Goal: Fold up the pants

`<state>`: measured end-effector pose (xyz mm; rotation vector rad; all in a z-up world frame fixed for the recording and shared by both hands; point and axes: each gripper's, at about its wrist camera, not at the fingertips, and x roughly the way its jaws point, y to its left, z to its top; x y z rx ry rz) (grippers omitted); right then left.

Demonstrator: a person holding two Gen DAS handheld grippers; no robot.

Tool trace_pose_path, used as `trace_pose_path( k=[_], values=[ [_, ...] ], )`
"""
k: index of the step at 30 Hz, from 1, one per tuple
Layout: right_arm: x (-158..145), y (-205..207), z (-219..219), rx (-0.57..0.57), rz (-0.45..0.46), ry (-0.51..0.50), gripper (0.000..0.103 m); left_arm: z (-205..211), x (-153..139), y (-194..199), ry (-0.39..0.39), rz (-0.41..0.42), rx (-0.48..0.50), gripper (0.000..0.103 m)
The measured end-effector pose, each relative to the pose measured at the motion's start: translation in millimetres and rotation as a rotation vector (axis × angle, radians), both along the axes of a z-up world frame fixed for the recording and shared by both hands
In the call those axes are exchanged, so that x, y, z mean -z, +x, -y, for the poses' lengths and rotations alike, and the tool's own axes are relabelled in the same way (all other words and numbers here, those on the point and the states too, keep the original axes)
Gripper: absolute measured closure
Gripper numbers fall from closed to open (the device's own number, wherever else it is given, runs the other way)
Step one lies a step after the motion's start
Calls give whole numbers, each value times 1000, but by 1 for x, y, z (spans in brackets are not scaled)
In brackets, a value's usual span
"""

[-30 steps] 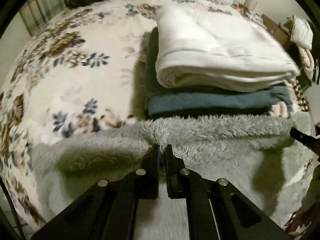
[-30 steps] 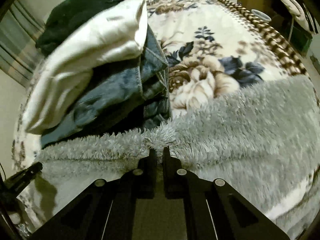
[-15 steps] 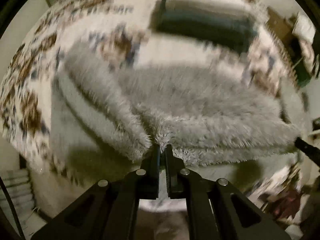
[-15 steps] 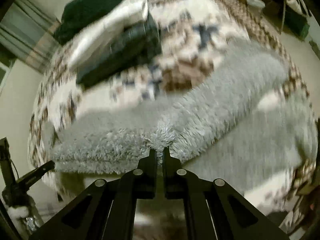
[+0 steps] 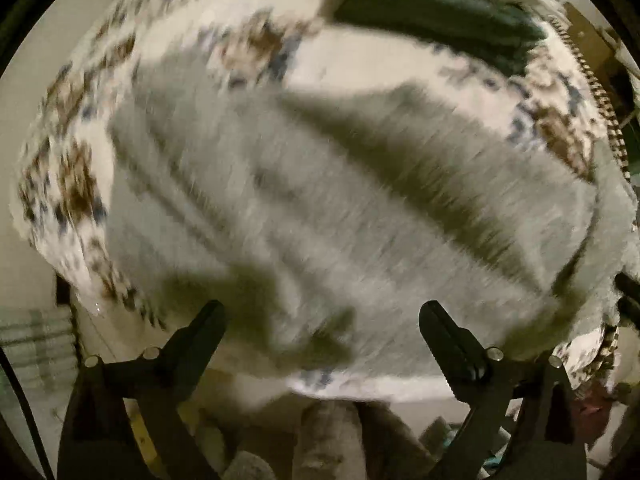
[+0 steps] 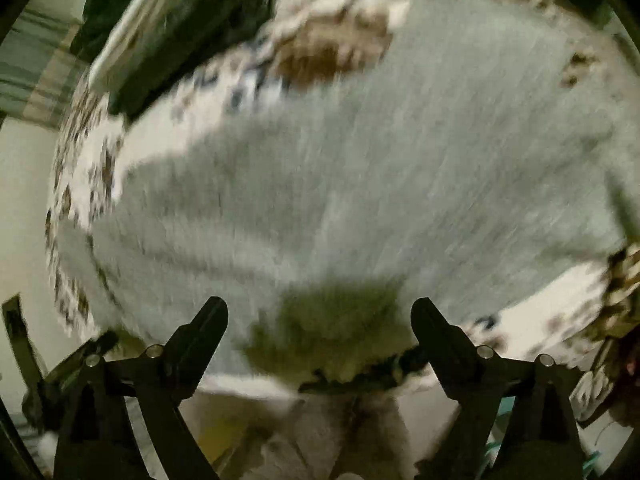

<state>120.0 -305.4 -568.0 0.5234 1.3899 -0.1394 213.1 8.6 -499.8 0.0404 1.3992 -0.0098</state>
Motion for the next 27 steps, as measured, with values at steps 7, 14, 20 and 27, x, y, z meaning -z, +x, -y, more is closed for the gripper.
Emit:
trace_pose_path(
  k=[7, 14, 20, 27],
  values=[
    [-38, 39, 122, 335, 20, -84, 8, 79, -11, 43, 86, 125, 83, 4],
    [-13, 126, 179, 353, -14, -156, 8, 163, 13, 76, 179, 151, 203, 4],
    [50, 199, 169, 234, -169, -68, 32, 183, 19, 94, 181, 139, 226, 4],
    [-37, 131, 184, 317, 85, -131, 98, 184, 9, 78, 90, 84, 223, 4]
  ],
)
